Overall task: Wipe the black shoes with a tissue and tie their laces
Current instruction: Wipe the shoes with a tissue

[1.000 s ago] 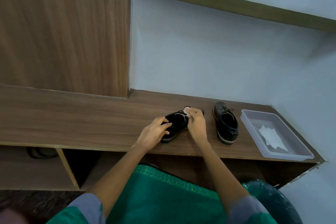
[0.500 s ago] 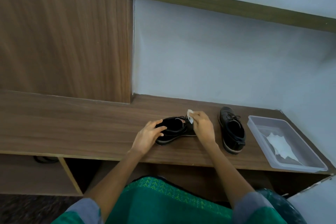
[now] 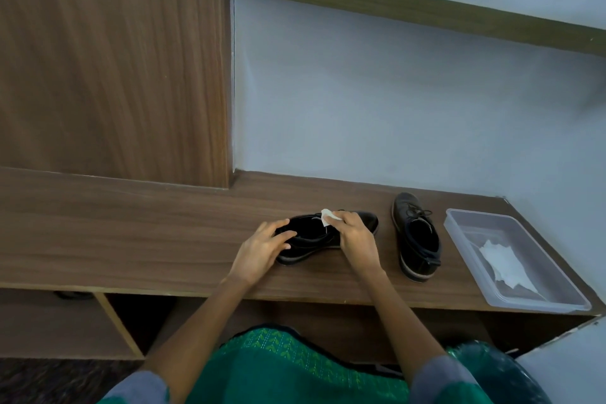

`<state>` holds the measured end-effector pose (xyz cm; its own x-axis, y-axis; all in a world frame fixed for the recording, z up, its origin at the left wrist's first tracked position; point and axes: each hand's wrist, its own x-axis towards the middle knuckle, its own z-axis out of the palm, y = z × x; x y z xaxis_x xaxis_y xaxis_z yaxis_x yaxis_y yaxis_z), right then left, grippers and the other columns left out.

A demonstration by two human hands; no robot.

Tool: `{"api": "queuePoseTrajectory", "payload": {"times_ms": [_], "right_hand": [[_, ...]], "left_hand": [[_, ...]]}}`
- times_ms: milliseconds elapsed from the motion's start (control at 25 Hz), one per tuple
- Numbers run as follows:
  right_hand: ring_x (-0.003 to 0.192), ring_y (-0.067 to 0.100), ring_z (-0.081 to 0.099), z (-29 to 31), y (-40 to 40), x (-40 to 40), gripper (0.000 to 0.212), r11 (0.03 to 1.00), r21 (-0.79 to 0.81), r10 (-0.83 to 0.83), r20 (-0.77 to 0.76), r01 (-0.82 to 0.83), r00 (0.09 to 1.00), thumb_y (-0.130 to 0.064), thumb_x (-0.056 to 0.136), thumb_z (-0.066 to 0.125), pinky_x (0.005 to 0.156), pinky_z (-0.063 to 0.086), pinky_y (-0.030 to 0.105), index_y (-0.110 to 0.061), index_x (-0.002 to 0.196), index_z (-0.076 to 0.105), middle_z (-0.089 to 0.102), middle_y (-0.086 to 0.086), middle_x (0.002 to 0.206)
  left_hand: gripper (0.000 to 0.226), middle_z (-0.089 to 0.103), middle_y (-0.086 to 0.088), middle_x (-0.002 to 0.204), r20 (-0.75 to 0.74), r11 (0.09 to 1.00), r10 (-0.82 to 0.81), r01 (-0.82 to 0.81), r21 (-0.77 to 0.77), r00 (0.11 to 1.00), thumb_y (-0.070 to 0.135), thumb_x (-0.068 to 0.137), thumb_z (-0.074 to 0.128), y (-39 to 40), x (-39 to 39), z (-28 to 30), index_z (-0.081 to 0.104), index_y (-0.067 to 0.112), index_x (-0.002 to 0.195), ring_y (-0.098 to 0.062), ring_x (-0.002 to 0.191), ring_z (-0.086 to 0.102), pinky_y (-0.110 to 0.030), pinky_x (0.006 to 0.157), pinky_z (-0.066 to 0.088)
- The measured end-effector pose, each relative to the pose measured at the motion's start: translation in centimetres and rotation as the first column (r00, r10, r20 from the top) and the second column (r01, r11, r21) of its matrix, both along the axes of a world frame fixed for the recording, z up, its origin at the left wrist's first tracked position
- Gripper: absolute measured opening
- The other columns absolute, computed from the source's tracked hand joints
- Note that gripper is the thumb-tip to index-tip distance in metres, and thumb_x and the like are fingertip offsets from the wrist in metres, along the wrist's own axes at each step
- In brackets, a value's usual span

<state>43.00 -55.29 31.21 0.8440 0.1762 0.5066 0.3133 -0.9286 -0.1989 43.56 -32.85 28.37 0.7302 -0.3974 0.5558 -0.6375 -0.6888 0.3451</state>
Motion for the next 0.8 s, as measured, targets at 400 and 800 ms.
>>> {"api": "queuePoseTrajectory", "payload": {"times_ms": [400, 800], "right_hand": [[0.090, 0.027, 0.060, 0.0, -5.2, -0.3, 0.034, 0.937, 0.108, -0.306, -0.197, 0.331, 0.931, 0.006, 0.089, 0.046, 0.069, 0.042, 0.024, -0.003, 0.118, 0.062, 0.060, 0.013, 0.109], [0.109, 0.028, 0.050, 0.2, -3.2, 1.5, 0.046, 0.958, -0.032, -0.280, -0.301, 0.284, 0.911, 0.010, 0.087, 0.043, 0.080, 0.044, 0.033, -0.009, 0.124, 0.060, 0.058, 0.012, 0.115]], "left_hand": [[0.031, 0.062, -0.007, 0.121, -0.003, 1.000, 0.014, -0.014, -0.015, 1.000, 0.014, 0.080, 0.070, -0.3, 0.3, -0.5, 0.067, 0.018, 0.110, -0.020, 0.103, 0.061, -0.034, 0.068, 0.060], [0.031, 0.061, -0.007, 0.124, -0.034, 1.000, 0.019, -0.020, -0.010, 0.999, 0.014, 0.082, 0.068, -0.3, 0.2, -0.1, 0.066, 0.017, 0.113, -0.020, 0.105, 0.060, -0.034, 0.073, 0.059]]}}
